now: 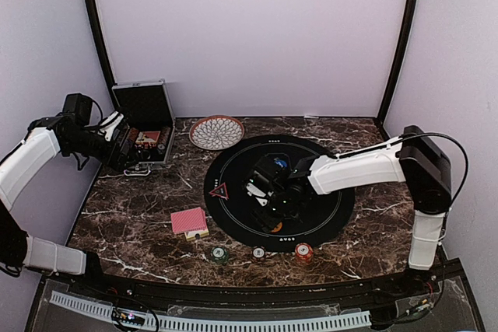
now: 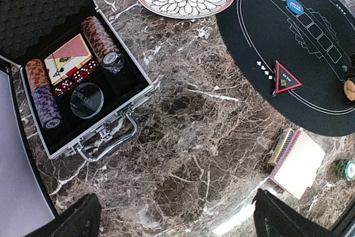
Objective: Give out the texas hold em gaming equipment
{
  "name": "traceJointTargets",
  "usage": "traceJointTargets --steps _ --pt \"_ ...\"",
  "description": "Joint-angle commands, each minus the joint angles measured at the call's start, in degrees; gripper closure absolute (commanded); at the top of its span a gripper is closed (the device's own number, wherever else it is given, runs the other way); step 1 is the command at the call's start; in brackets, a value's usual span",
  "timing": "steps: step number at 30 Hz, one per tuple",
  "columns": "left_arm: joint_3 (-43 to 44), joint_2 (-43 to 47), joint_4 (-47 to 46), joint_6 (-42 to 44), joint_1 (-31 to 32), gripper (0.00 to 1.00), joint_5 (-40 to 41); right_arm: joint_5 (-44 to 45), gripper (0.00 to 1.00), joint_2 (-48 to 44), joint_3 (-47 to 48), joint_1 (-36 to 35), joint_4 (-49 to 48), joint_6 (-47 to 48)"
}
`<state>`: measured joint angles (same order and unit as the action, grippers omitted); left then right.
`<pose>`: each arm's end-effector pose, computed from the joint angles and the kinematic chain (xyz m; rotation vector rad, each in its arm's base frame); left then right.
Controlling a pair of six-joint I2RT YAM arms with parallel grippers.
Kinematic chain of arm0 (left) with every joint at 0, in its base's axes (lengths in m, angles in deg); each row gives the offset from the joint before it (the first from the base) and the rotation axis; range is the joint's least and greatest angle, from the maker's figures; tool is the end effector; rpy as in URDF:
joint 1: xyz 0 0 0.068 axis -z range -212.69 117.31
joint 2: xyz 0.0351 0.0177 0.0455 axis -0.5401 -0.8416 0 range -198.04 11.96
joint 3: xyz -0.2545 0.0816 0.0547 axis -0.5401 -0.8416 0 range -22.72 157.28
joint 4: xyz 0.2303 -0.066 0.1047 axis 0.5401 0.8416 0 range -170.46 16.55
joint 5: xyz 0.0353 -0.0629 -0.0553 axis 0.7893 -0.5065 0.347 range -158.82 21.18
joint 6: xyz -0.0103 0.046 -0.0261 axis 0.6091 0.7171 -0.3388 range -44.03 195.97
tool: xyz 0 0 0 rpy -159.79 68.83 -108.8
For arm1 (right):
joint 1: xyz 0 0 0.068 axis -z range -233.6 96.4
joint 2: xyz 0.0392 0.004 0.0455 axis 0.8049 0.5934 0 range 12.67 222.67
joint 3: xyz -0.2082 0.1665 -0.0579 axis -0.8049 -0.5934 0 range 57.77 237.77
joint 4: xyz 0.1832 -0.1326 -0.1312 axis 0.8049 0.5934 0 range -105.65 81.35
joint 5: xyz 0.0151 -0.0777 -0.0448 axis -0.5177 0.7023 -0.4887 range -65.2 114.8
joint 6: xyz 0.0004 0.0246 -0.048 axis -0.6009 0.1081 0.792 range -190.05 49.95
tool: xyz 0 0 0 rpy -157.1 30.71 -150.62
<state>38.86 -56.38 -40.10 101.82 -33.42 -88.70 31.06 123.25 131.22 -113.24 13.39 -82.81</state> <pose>0.2461 -0.0089 0.3110 0.6639 2.2425 -0.1872 0.1998 0.3333 0.1605 -1.0586 2.5212 0.2199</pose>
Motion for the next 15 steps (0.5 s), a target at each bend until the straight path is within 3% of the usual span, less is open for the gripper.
traceJointTargets --steps 1,15 --pt "1.1 1.1 2.0 0.9 0.3 0.01 -1.3 3.0 0.34 1.7 1.3 -0.7 1.4 0.5" --pt "1.1 1.2 2.2 0.5 0.3 0.01 -1.5 7.9 0.45 -2.8 -6.1 0.0 0.8 -2.5"
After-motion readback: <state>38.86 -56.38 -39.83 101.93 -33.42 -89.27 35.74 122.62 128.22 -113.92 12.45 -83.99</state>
